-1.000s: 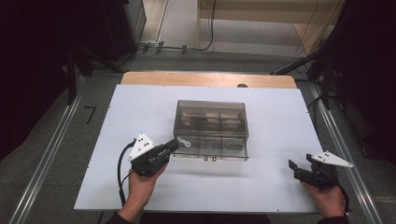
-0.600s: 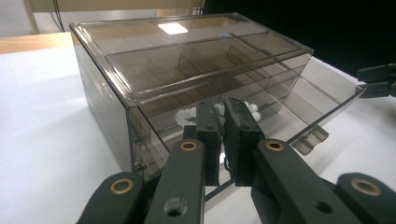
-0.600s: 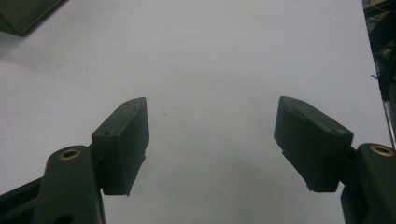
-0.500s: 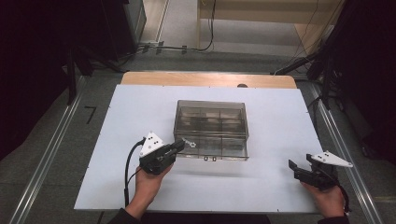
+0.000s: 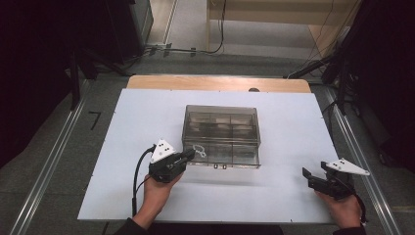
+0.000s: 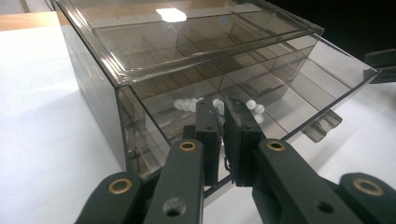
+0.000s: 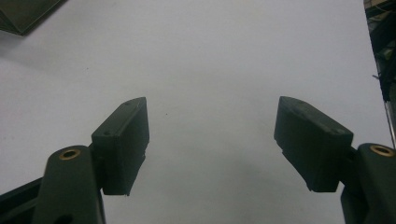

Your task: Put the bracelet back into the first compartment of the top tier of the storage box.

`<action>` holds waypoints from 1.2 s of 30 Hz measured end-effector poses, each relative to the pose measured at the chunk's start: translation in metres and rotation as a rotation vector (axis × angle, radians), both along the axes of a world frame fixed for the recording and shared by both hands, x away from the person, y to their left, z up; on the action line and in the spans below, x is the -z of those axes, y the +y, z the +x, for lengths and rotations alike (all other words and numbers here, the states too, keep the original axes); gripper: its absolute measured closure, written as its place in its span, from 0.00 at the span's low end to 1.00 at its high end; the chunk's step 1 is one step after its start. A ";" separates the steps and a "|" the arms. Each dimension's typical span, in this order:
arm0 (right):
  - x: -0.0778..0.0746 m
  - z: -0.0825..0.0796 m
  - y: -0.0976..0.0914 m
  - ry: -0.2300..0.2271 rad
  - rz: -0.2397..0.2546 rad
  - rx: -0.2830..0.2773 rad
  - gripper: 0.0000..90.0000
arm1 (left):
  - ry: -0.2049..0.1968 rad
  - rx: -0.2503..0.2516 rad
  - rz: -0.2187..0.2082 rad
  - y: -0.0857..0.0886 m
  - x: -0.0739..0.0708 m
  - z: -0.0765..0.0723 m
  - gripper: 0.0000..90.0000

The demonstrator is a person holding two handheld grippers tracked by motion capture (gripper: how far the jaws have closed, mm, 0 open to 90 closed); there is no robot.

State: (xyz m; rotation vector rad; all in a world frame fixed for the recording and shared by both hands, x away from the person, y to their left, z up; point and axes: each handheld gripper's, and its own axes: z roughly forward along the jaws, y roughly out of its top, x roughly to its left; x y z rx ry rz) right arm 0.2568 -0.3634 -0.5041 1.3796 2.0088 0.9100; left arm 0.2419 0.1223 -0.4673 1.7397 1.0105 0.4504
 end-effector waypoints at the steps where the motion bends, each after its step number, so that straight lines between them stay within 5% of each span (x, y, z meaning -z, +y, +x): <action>1: 0.000 0.000 0.000 -0.001 -0.001 -0.003 0.28 | 0.000 0.001 0.000 0.000 0.000 0.000 0.94; 15: 0.000 0.000 0.000 -0.001 0.001 -0.001 0.28 | -0.019 0.010 -0.018 0.001 -0.003 -0.002 0.69; 36: 0.000 0.000 0.000 -0.003 0.001 -0.002 0.28 | -0.059 -0.054 -0.005 0.002 -0.007 -0.006 0.44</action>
